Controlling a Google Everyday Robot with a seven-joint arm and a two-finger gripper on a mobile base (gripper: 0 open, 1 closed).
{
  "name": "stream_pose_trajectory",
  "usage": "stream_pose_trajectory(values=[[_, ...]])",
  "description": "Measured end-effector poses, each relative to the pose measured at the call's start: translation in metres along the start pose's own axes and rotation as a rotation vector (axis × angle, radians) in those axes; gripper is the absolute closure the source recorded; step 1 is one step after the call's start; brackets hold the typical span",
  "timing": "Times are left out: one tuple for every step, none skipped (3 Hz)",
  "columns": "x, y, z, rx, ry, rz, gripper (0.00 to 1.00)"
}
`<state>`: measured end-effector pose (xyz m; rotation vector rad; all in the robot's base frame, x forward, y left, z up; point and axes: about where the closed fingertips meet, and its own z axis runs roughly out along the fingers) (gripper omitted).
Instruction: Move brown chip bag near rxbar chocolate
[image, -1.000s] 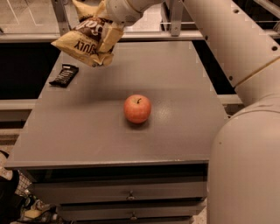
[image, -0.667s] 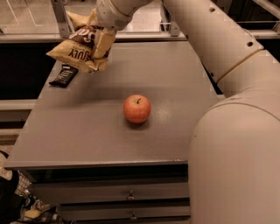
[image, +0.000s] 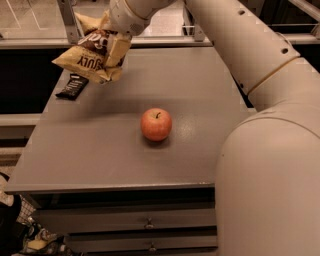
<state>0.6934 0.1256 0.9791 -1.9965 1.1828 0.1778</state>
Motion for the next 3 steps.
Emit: stream_pose_trajectory(values=[[-0.0006,0.0008,0.0033,-0.005,-0.002,0.000,0.22],[-0.0012,0.0018,0.0074,-0.011,-0.005,-0.001,0.00],[-0.0012,0.0018,0.0074,-0.011,-0.005,-0.001,0.00]])
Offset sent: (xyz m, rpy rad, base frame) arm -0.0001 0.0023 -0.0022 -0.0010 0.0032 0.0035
